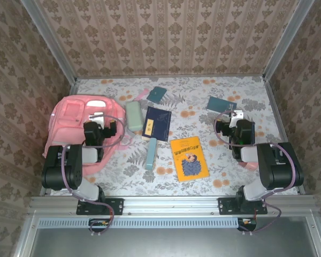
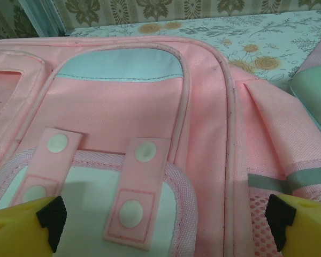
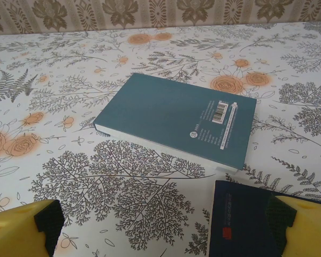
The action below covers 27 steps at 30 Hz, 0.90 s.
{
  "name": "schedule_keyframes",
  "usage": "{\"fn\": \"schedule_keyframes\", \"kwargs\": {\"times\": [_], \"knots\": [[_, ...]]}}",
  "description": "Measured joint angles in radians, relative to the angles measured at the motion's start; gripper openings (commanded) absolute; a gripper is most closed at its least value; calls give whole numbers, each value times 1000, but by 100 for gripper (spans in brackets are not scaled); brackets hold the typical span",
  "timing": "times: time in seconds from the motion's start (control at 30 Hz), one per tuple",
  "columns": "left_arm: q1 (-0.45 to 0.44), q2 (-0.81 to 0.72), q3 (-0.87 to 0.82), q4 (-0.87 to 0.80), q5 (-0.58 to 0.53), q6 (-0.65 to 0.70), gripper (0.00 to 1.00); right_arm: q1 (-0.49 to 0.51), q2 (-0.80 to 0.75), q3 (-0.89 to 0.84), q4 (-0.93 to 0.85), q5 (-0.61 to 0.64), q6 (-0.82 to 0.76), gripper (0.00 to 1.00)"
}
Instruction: Pack the student bag
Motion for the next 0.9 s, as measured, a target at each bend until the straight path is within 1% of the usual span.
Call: {"fn": "schedule_keyframes", "kwargs": {"times": [0.9], "knots": [[0, 0, 0, 0, 0, 3, 100, 10, 0, 0, 0, 8, 0, 100]]}}
